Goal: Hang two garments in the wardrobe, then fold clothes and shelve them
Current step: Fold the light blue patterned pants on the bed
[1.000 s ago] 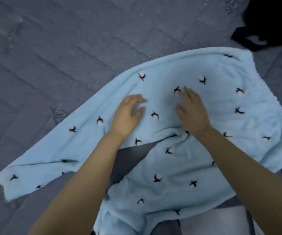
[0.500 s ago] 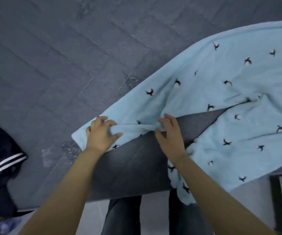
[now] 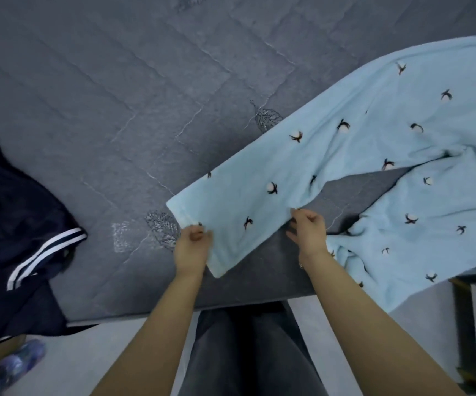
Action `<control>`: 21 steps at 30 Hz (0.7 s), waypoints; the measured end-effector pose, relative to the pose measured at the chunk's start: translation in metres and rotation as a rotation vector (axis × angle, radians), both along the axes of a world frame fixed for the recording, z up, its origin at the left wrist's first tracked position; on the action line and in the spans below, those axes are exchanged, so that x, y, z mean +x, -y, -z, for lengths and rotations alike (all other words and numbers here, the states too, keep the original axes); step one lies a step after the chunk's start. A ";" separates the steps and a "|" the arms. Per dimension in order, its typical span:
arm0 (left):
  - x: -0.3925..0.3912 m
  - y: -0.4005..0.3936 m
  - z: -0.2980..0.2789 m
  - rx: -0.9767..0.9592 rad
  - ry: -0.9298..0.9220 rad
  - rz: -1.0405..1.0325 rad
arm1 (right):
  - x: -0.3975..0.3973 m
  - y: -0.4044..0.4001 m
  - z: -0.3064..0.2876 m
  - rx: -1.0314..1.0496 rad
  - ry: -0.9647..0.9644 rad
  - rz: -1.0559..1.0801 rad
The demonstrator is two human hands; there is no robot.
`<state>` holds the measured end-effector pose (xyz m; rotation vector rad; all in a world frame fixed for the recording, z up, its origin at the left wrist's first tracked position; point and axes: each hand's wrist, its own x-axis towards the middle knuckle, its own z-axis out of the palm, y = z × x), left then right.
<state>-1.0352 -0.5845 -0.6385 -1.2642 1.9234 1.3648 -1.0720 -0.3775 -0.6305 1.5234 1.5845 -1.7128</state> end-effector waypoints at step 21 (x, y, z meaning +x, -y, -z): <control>-0.155 0.100 -0.063 -0.131 -0.759 0.161 | -0.070 0.075 -0.002 -0.529 -0.288 0.253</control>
